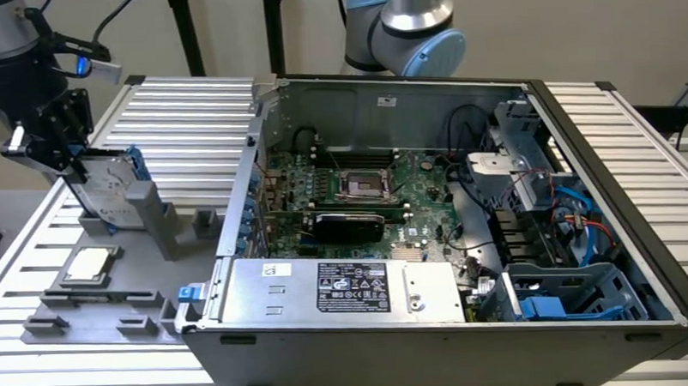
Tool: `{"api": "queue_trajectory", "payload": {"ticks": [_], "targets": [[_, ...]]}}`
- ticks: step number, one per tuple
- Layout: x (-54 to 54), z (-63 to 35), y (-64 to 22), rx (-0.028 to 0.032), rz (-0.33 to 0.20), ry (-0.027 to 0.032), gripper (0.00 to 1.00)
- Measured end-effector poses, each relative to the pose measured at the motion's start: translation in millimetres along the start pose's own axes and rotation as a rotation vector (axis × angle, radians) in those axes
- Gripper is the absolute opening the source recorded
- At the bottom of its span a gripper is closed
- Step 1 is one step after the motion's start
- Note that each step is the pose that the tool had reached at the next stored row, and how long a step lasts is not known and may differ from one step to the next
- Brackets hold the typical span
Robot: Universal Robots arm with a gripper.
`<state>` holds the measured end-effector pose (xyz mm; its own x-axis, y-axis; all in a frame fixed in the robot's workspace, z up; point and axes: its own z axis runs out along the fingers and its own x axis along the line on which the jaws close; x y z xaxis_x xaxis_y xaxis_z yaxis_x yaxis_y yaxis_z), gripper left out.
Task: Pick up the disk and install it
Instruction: 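Pick up the disk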
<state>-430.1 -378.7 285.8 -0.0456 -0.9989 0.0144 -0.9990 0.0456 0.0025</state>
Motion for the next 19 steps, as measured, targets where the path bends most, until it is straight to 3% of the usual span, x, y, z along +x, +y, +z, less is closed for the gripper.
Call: {"api": "queue_trajectory", "payload": {"ticks": [13, 19], "targets": [[0.2, -0.1, 0.0, 0.0002, 0.000, -0.0002, 0.33], [0.0, -7.5, 0.0, 0.0000, 0.000, -0.0001, 0.33]]}}
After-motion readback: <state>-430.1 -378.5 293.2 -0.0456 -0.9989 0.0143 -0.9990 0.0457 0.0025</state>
